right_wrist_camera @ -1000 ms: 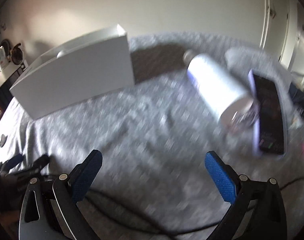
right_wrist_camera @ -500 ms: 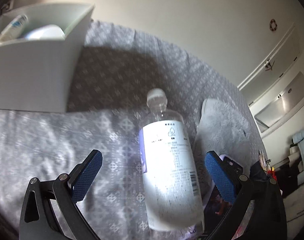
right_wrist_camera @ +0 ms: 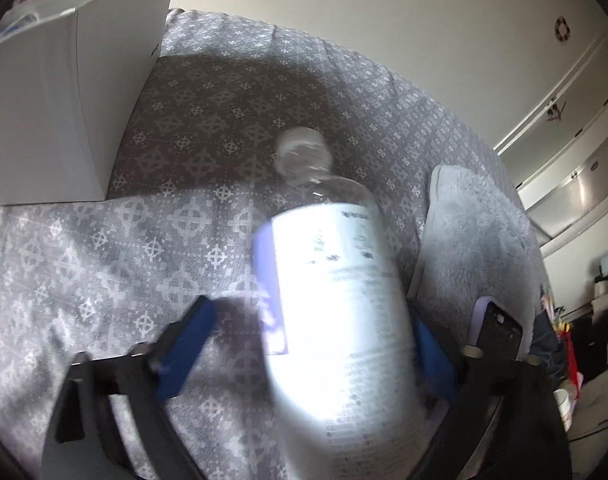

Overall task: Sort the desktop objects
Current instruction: 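Grasp the clear purple-labelled water bottle with the right gripper, then lift the water bottle with the right gripper and carry it over the box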

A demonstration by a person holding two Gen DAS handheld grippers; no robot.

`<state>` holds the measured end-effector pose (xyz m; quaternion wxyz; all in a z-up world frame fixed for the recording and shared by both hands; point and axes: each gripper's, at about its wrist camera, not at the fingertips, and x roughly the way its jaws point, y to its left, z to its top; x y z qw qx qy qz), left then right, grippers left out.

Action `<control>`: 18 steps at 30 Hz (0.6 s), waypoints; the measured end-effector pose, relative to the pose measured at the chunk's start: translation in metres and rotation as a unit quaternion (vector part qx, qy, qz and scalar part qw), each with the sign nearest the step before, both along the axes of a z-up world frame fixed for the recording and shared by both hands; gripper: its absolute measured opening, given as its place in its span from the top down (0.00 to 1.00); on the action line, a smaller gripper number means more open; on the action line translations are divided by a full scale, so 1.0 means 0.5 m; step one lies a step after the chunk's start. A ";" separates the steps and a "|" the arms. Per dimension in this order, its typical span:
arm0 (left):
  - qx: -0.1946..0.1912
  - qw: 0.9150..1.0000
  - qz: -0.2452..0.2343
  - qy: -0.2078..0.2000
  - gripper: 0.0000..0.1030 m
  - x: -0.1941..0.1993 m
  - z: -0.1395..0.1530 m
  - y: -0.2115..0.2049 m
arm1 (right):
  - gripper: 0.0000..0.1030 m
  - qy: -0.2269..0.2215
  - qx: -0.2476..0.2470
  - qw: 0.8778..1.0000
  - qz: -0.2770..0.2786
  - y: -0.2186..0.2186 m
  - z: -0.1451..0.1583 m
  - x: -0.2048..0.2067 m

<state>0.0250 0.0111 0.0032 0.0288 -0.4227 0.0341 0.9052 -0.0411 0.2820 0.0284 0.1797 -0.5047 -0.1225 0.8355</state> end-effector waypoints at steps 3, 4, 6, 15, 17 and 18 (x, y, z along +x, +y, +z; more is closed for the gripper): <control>0.000 1.000 0.000 0.000 0.00 0.000 0.000 0.000 | 0.41 0.001 -0.065 0.998 0.004 -0.012 0.020 0.015; 0.000 1.000 0.000 0.000 0.00 0.000 0.000 0.000 | 0.41 0.000 -0.084 0.996 0.010 -0.023 0.023 0.022; 0.000 1.000 0.000 0.000 0.00 0.000 0.000 0.000 | 0.41 -0.004 -0.115 0.993 0.029 -0.053 0.028 0.038; -0.001 1.000 0.001 0.000 0.00 0.000 0.001 0.001 | 0.41 -0.055 -0.226 0.969 0.083 -0.176 0.009 0.102; 0.000 1.000 0.001 0.000 0.00 0.000 0.001 0.001 | 0.40 -0.068 -0.214 0.971 0.087 -0.187 -0.005 0.091; 0.000 1.000 0.001 0.000 0.00 0.000 0.001 0.002 | 0.37 -0.067 -0.210 0.971 0.088 -0.189 -0.006 0.087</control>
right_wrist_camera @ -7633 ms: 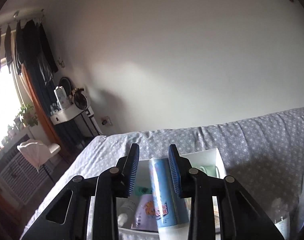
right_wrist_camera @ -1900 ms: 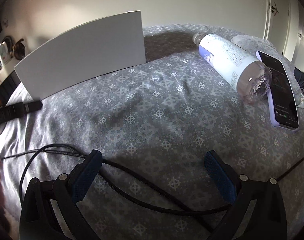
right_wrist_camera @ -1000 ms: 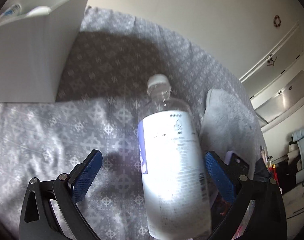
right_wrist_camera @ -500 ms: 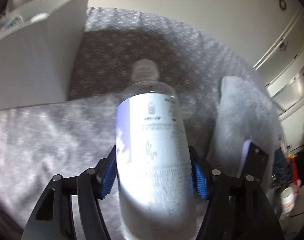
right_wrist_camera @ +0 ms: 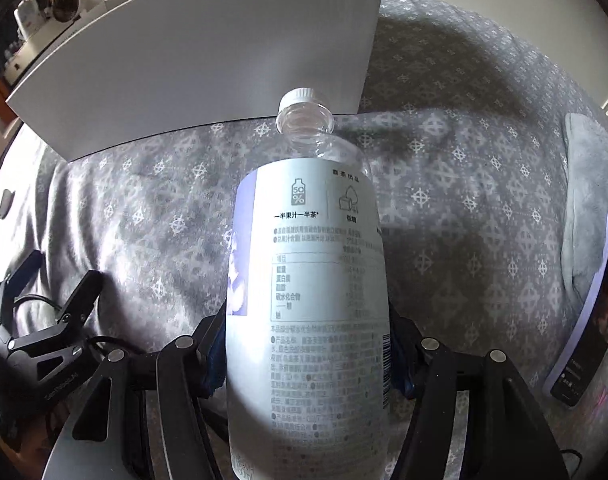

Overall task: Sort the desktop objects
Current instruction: 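Lift the water bottle with the right gripper and carry it over the box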

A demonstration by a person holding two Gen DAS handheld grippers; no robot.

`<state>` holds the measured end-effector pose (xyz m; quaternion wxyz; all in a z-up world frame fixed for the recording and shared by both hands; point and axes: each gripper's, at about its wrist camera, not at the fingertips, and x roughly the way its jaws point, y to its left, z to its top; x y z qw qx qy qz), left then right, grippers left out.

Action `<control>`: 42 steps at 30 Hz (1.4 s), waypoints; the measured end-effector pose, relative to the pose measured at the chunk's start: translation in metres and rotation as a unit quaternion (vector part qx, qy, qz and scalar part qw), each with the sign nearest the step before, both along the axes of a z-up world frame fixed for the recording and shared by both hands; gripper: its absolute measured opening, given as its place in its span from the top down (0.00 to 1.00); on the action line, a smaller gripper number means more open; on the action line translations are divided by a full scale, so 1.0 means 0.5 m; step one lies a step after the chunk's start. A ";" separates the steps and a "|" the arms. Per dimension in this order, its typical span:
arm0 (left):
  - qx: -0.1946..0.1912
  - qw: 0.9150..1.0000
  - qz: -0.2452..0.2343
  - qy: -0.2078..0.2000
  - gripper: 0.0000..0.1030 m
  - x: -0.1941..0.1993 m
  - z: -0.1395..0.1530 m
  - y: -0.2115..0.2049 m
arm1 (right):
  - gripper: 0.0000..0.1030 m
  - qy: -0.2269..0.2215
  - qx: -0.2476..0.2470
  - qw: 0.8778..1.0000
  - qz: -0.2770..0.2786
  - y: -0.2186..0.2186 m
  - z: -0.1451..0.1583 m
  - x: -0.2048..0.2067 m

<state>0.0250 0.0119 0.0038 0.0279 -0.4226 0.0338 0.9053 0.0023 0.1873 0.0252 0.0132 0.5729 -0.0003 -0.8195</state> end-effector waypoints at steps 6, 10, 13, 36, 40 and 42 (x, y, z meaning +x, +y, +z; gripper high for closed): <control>0.000 1.000 0.000 0.000 0.00 0.000 0.000 0.001 | 0.31 0.000 0.003 1.000 -0.004 -0.007 -0.001 -0.012; 0.000 1.000 0.000 0.000 0.00 0.000 0.000 0.001 | 0.41 0.011 0.005 1.000 -0.005 -0.004 0.005 0.006; 0.000 1.000 0.001 0.000 0.00 0.000 0.000 0.001 | 0.41 0.016 -0.017 1.000 -0.016 0.004 0.014 0.024; 0.000 1.000 0.001 0.000 0.00 0.000 0.000 0.002 | 0.41 0.120 -0.301 0.935 -0.147 0.169 0.143 0.052; 0.000 1.000 0.001 0.000 0.00 0.000 0.000 0.002 | 0.41 0.157 -0.316 0.924 -0.148 0.174 0.192 0.039; 0.000 1.000 0.002 0.000 0.00 0.000 0.000 0.002 | 0.41 0.164 -0.326 0.919 -0.149 0.167 0.211 0.022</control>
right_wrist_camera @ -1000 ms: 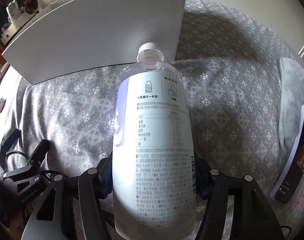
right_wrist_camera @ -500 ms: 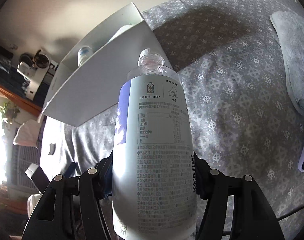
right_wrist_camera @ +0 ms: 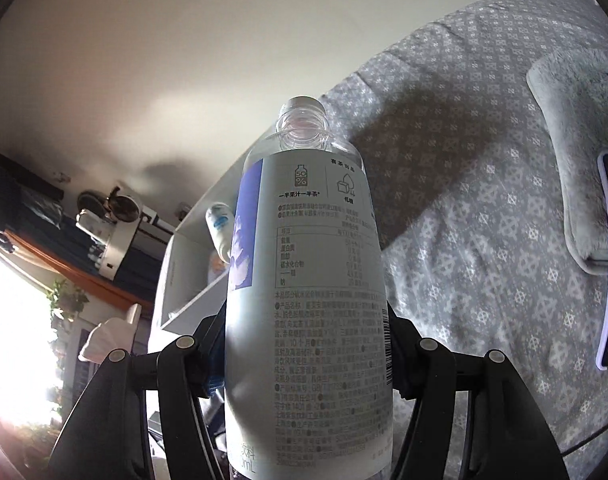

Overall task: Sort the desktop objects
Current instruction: 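Lift the water bottle with the right gripper and carry it over the box, then lower the water bottle into the box and open the right gripper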

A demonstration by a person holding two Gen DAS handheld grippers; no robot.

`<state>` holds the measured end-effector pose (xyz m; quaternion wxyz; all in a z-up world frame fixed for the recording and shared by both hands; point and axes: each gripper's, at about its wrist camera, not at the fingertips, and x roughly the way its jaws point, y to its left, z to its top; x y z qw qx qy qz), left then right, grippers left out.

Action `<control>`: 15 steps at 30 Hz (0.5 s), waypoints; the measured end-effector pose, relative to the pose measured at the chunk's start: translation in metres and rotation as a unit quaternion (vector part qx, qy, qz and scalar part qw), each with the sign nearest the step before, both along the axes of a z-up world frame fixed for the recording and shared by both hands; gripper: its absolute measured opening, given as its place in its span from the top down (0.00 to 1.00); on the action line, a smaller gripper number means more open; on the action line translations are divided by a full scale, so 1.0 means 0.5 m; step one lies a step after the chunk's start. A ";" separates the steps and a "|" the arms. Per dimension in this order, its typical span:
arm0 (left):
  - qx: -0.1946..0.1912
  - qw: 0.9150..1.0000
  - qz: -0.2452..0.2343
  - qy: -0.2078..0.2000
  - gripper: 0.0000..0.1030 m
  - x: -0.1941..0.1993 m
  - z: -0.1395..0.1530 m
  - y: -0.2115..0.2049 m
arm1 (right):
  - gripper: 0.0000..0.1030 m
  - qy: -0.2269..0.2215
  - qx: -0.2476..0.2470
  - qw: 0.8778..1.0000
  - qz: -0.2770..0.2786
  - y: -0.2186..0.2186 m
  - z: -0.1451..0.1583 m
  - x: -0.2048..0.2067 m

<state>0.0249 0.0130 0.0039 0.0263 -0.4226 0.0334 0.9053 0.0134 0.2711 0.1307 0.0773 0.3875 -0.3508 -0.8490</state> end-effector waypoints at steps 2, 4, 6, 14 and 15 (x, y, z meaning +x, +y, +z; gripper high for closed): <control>0.000 1.000 0.000 0.000 0.00 0.000 0.000 0.000 | 0.41 0.004 -0.011 1.000 0.002 -0.016 0.018 -0.026; 0.000 1.000 0.000 0.000 0.00 0.000 0.000 0.001 | 0.41 0.009 -0.019 1.000 0.005 -0.029 0.031 -0.045; 0.000 1.000 0.000 0.000 0.00 0.000 0.000 0.001 | 0.41 0.013 -0.020 1.000 0.009 -0.046 0.042 -0.067; 0.000 1.000 0.001 0.000 0.00 0.000 0.000 0.001 | 0.41 0.002 0.015 1.000 0.015 -0.080 0.055 -0.183; 0.000 1.000 0.001 0.000 0.00 0.000 0.000 0.001 | 0.41 -0.001 0.021 1.000 0.013 -0.083 0.055 -0.198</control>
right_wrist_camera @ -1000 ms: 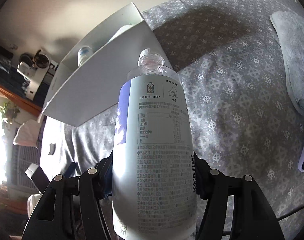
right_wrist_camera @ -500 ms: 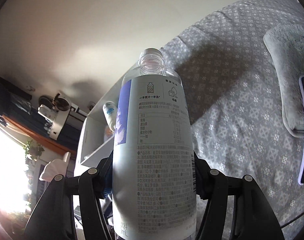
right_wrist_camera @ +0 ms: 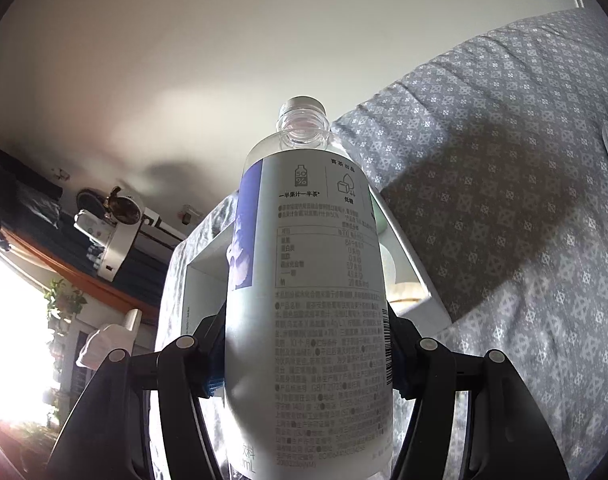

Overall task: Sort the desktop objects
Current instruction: 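Lower the water bottle into the box and open the right gripper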

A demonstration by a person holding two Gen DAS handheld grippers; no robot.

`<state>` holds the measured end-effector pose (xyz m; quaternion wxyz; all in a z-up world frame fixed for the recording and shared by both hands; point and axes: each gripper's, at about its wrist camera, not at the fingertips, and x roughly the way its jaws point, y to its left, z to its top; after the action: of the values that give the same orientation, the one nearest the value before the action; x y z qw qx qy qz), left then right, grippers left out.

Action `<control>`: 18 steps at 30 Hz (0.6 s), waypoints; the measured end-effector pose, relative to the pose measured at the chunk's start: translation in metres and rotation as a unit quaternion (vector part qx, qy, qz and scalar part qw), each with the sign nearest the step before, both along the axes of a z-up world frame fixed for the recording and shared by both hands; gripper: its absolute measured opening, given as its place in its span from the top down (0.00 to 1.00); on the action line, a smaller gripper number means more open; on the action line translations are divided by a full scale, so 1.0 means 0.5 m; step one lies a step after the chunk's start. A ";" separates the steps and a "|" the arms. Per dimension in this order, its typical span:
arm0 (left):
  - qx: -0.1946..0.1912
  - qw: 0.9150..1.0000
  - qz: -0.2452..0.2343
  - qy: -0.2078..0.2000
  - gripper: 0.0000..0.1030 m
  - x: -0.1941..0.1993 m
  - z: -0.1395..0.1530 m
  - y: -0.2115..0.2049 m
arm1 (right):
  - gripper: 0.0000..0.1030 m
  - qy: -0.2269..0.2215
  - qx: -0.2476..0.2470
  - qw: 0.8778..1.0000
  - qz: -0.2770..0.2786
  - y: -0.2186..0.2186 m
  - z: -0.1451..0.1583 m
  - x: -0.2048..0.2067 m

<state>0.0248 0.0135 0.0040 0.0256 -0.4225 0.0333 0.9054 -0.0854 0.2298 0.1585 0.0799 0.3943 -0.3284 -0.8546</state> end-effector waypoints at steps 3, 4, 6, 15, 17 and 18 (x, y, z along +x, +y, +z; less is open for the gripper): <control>0.000 1.000 0.000 0.000 0.00 0.000 0.000 0.000 | 0.41 -0.010 0.024 1.000 -0.003 -0.015 -0.003 -0.043; 0.000 1.000 0.000 0.000 0.00 0.000 0.000 0.001 | 0.41 -0.015 0.034 0.999 -0.001 -0.025 -0.005 -0.057; 0.000 1.000 0.000 0.000 0.00 0.000 0.000 0.000 | 0.41 -0.023 0.057 0.998 0.009 -0.050 -0.009 -0.075; 0.000 1.000 0.001 0.000 0.00 0.000 0.000 0.000 | 0.00 0.075 0.204 0.973 0.080 -0.181 0.046 -0.006; 0.000 1.000 0.001 0.000 0.00 0.000 0.000 0.001 | 0.00 0.091 0.214 0.969 0.079 -0.178 0.051 0.031; 0.000 1.000 0.001 0.000 0.00 0.000 0.000 0.001 | 0.00 0.091 0.218 0.969 0.074 -0.173 0.048 0.047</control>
<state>0.0249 0.0138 0.0041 0.0248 -0.4226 0.0328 0.9054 -0.0619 0.1435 0.1824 0.0843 0.3461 -0.0953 -0.9295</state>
